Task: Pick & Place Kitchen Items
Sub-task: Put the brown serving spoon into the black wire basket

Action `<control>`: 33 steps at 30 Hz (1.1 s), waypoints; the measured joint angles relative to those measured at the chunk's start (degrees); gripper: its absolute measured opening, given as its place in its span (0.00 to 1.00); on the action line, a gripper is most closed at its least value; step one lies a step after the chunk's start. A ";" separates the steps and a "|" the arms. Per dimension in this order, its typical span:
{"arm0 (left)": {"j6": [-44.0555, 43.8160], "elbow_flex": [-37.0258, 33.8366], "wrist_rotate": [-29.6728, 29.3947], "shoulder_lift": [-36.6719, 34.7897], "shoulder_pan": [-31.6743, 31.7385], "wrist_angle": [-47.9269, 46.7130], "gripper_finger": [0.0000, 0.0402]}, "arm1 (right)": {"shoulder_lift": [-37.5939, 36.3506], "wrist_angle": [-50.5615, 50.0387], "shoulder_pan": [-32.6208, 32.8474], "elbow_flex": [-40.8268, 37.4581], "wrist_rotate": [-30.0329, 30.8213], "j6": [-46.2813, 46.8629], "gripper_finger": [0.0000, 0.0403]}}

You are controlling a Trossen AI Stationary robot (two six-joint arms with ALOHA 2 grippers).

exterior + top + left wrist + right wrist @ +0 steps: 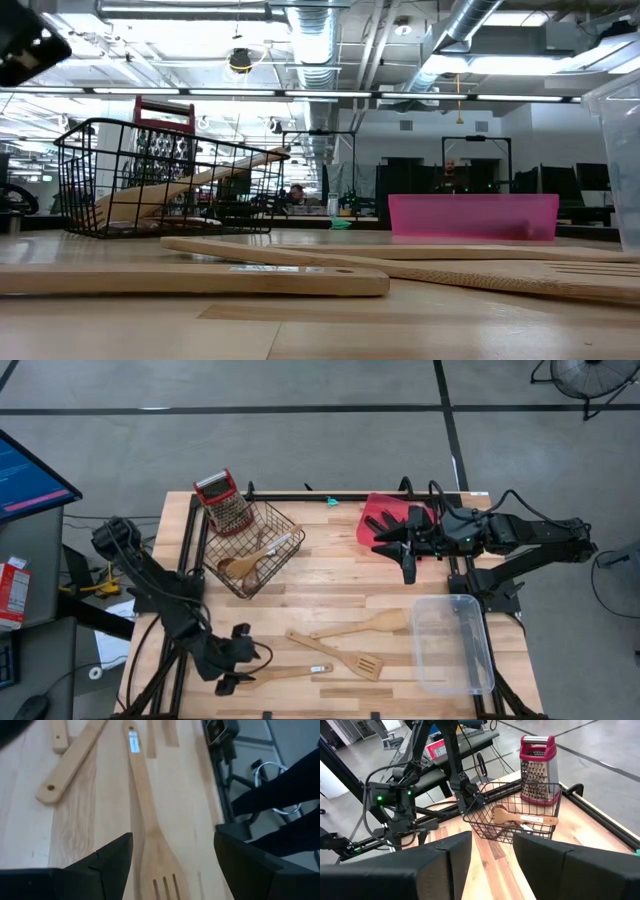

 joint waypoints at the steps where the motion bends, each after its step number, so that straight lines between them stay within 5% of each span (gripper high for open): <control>1: -0.06 0.00 0.00 0.79 -0.02 0.02 0.64 | 0.00 -0.26 0.00 0.00 -0.04 0.08 0.40; 24: -6.51 0.00 -1.03 10.00 0.14 2.44 0.64 | 0.00 -4.78 0.00 0.00 -0.19 -0.38 0.40; 33: -6.79 -0.02 -0.15 13.37 0.11 2.42 0.56 | 0.00 -5.42 0.00 0.00 -0.19 -0.47 0.40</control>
